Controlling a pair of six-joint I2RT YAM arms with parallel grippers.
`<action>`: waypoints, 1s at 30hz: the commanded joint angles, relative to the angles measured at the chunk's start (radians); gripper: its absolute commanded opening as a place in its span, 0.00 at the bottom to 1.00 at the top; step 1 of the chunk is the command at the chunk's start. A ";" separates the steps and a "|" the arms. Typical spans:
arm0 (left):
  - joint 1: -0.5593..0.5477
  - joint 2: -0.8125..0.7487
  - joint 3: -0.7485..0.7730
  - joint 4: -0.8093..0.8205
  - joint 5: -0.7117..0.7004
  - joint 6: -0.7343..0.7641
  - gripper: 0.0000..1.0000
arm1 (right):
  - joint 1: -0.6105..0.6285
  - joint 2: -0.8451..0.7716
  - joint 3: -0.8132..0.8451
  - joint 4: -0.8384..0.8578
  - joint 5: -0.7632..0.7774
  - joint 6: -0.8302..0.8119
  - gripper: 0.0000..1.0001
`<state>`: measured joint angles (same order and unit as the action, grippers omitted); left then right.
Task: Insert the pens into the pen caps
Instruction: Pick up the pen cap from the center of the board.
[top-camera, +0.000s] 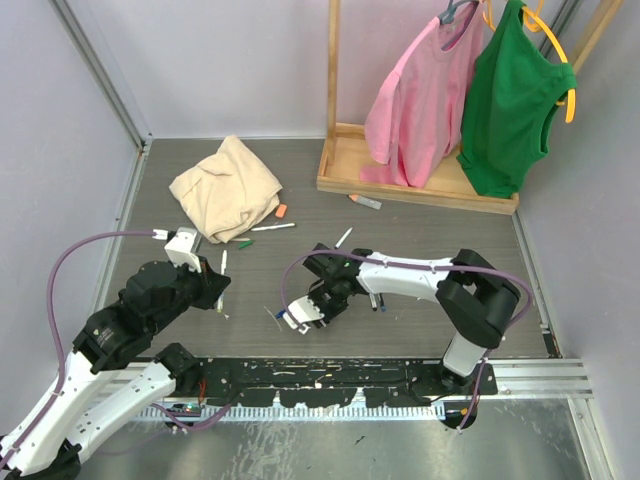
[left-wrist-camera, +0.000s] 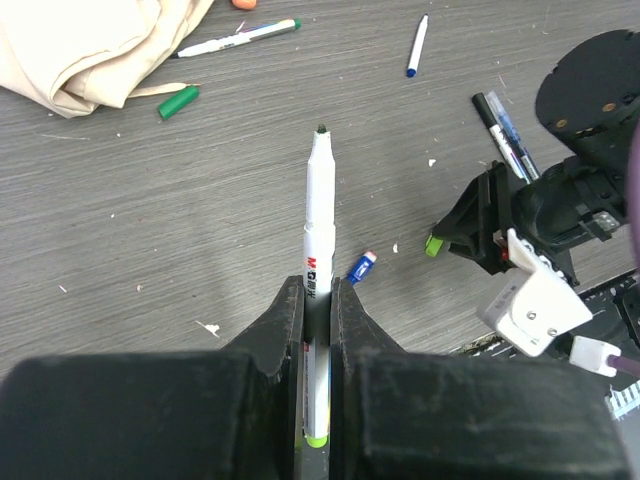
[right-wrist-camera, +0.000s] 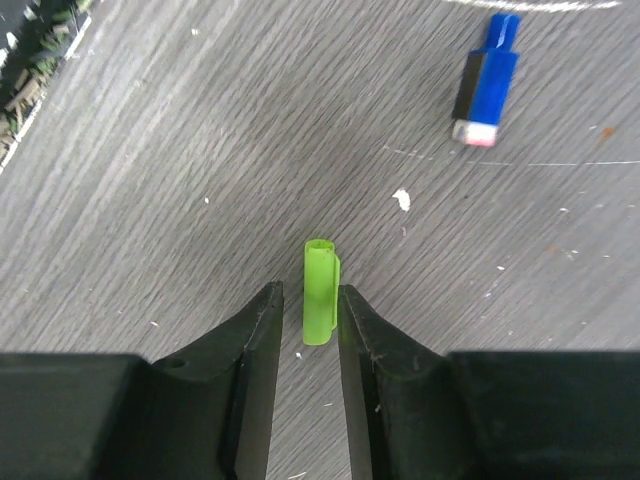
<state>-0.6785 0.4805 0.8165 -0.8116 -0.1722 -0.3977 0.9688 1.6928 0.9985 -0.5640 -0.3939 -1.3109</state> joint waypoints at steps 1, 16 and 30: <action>0.006 -0.002 0.002 0.044 -0.019 0.014 0.00 | 0.004 -0.134 -0.031 0.070 -0.091 0.070 0.35; 0.005 0.016 -0.001 0.048 -0.031 0.007 0.00 | 0.003 -0.542 -0.560 1.071 -0.056 1.124 0.36; 0.006 0.040 0.003 0.046 -0.029 0.003 0.00 | 0.071 -0.555 -0.443 0.728 0.681 1.984 0.36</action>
<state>-0.6785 0.5175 0.8146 -0.8116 -0.1879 -0.3992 0.9829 1.1564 0.5102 0.2630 -0.0372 0.3779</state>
